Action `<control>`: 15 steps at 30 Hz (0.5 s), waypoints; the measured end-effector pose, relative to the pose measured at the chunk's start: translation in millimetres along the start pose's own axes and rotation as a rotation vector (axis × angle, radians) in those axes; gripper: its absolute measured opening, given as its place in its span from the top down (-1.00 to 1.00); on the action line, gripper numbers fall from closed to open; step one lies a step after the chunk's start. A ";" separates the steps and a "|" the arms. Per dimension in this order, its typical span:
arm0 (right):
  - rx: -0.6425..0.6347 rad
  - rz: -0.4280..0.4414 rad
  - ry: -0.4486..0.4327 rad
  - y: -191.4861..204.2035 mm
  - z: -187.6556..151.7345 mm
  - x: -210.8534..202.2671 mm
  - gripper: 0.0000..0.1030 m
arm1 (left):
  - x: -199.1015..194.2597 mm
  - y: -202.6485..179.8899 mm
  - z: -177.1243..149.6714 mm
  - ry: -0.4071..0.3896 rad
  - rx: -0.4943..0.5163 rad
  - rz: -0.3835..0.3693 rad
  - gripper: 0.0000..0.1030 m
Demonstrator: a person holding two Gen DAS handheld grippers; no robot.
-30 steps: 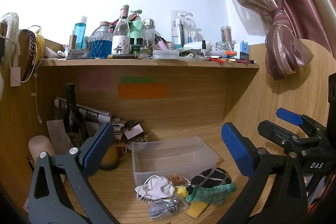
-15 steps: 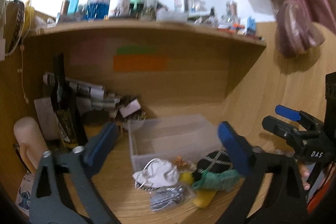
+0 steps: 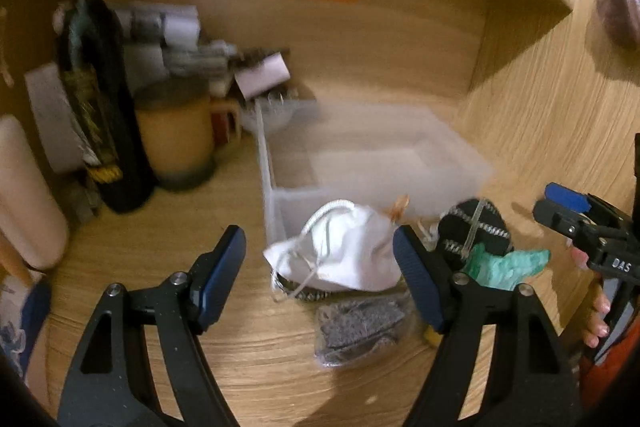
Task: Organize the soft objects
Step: 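Grasp the white mask with the left tool while the right tool grasps the black beanie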
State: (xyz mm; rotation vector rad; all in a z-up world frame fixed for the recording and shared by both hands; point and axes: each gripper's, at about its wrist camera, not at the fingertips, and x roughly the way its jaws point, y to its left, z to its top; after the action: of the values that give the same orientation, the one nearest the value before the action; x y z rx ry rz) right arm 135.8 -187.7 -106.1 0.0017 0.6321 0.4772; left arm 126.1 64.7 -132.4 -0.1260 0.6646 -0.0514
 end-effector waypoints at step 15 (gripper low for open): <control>0.048 0.058 0.245 -29.4 -9.7 59.0 -0.51 | 52.5 -15.0 -4.7 0.156 0.040 -0.053 -0.51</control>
State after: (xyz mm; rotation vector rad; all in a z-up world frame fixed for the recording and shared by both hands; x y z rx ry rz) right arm 184.3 -190.0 -151.6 0.0071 0.8861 0.5221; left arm 164.4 44.7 -166.2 -0.1015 0.8155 -0.1262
